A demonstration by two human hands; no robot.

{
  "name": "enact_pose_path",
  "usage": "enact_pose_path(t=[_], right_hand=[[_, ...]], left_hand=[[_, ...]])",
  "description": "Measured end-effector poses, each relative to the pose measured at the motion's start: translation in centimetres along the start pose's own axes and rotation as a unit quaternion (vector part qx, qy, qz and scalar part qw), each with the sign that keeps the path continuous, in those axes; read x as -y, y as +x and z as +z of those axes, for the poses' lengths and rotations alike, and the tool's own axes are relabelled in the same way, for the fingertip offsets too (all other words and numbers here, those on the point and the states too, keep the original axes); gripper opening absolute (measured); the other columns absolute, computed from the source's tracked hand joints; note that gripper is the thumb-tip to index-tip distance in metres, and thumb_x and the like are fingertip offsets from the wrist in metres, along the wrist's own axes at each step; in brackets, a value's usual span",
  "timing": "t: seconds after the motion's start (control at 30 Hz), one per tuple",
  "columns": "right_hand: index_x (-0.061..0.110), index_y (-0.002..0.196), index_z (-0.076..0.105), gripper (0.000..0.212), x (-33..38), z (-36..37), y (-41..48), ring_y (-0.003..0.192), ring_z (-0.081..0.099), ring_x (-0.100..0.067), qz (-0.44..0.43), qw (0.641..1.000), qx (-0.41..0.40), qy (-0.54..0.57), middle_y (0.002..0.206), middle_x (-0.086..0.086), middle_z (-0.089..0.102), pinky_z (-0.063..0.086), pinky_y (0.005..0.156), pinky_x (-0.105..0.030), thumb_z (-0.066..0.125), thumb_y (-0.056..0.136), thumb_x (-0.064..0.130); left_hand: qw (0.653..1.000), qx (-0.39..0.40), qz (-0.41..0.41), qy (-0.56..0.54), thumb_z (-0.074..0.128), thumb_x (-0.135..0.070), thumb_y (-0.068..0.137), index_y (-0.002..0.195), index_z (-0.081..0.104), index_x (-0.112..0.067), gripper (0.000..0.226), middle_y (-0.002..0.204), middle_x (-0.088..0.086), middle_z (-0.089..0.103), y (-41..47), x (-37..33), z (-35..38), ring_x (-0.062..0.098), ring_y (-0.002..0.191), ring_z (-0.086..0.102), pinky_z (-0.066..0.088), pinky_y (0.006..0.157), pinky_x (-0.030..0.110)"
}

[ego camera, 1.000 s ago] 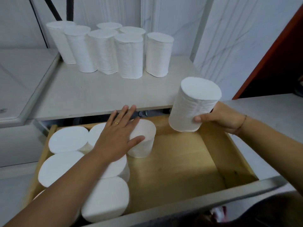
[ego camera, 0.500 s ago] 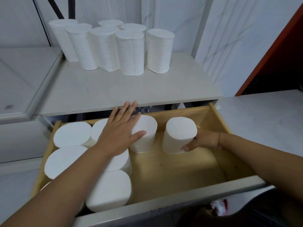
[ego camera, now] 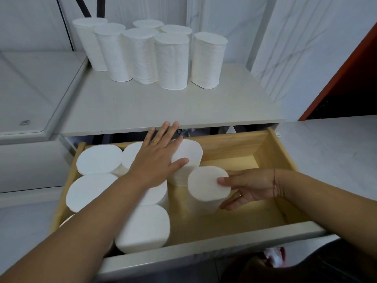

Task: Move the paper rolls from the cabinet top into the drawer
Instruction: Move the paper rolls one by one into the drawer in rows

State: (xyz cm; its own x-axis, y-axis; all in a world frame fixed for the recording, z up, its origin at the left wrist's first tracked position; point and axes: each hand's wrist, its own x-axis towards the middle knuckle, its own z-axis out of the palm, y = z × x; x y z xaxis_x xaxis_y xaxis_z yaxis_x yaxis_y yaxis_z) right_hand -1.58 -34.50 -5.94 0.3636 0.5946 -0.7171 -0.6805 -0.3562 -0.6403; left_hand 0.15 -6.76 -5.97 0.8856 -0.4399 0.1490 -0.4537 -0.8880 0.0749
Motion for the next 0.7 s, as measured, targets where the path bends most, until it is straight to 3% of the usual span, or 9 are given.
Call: enact_pose_path(t=[0.1, 0.2, 0.33, 0.4, 0.47, 0.57, 0.63, 0.7], right_hand=[[0.019, 0.126, 0.053, 0.056, 0.1, 2.1, 1.1, 0.123, 0.052, -0.037, -0.017, 0.999, -0.027, 0.026, 0.138, -0.02, 0.047, 0.05, 0.1, -0.042, 0.071, 0.076, 0.036], [0.008, 0.129, 0.051, 0.073, 0.5, 4.1, 2.4, 0.121, 0.053, -0.036, -0.027, 0.995, -0.089, 0.033, 0.13, -0.021, 0.053, 0.049, 0.1, -0.042, 0.073, 0.067, 0.039], [0.001, 0.132, 0.046, 0.087, 1.0, 5.7, 3.4, 0.111, 0.059, -0.035, -0.033, 0.987, -0.143, 0.064, 0.127, -0.022, 0.055, 0.06, 0.08, -0.035, 0.077, 0.06, 0.039], [0.001, 0.132, 0.047, 0.086, 1.0, 5.9, 3.4, 0.11, 0.06, -0.035, -0.03, 0.986, -0.155, 0.058, 0.127, -0.023, 0.055, 0.06, 0.08, -0.035, 0.076, 0.062, 0.041], [0.001, 0.13, 0.049, 0.074, 1.3, 6.0, 3.1, 0.11, 0.062, -0.035, -0.015, 0.986, -0.168, 0.003, 0.126, -0.023, 0.057, 0.057, 0.087, -0.037, 0.07, 0.074, 0.046], [0.01, 0.124, 0.058, 0.062, 3.4, 5.6, 1.9, 0.105, 0.066, -0.025, -0.008, 0.953, -0.218, -0.209, 0.121, -0.011, 0.066, 0.054, 0.091, -0.036, 0.052, 0.086, 0.057], [0.012, 0.11, 0.069, 0.06, 6.2, 4.4, 0.5, 0.09, 0.068, -0.019, -0.062, 0.923, -0.273, -0.264, 0.105, -0.003, 0.073, 0.055, 0.081, -0.031, 0.051, 0.082, 0.063], [0.004, 0.096, 0.071, 0.058, 9.1, 2.3, -1.0, 0.077, 0.065, -0.023, -0.175, 0.905, -0.326, -0.211, 0.093, -0.008, 0.074, 0.054, 0.076, -0.035, 0.059, 0.08, 0.058]], left_hand=[[1.0, 0.0, -0.001, -0.001, 0.01, -0.066, 0.089, 0.149, 0.016, -0.026, 0.072, 0.157, -0.005, -0.016, 0.0, -0.1, 0.0, 0.01, 0.141, -0.024, -0.009, 0.116, 0.04], [1.0, -0.008, 0.001, -0.001, 0.013, -0.062, 0.092, 0.148, 0.019, -0.024, 0.068, 0.158, -0.006, -0.012, -0.2, 0.0, 0.1, 0.011, 0.142, -0.021, -0.007, 0.116, 0.041], [1.0, -0.017, 0.009, -0.009, 0.014, -0.055, 0.095, 0.148, 0.021, -0.022, 0.063, 0.158, -0.008, -0.003, -0.6, -0.1, 0.0, 0.009, 0.143, -0.016, -0.011, 0.116, 0.037], [1.0, -0.007, 0.017, -0.015, 0.01, -0.055, 0.094, 0.149, 0.017, -0.022, 0.064, 0.158, -0.008, 0.003, -0.8, -0.3, 0.2, 0.007, 0.142, -0.015, -0.013, 0.115, 0.034], [0.999, 0.014, 0.026, -0.026, 0.005, -0.058, 0.093, 0.15, 0.009, -0.023, 0.067, 0.158, -0.01, 0.001, -0.9, -0.4, 0.4, 0.006, 0.143, -0.013, -0.014, 0.115, 0.031], [0.998, 0.041, 0.028, -0.048, 0.0, -0.065, 0.085, 0.15, 0.002, -0.024, 0.077, 0.158, -0.011, -0.004, -0.9, -0.2, 0.7, 0.004, 0.143, -0.011, -0.011, 0.115, 0.027], [0.997, 0.044, 0.028, -0.056, -0.002, -0.067, 0.082, 0.15, 0.003, -0.025, 0.08, 0.158, -0.011, -0.004, -0.9, -0.2, 0.8, 0.003, 0.143, -0.01, -0.011, 0.115, 0.027], [0.997, 0.044, 0.026, -0.061, -0.003, -0.068, 0.081, 0.15, 0.003, -0.025, 0.081, 0.158, -0.011, -0.003, -0.9, -0.3, 0.7, 0.003, 0.143, -0.01, -0.011, 0.115, 0.028]])
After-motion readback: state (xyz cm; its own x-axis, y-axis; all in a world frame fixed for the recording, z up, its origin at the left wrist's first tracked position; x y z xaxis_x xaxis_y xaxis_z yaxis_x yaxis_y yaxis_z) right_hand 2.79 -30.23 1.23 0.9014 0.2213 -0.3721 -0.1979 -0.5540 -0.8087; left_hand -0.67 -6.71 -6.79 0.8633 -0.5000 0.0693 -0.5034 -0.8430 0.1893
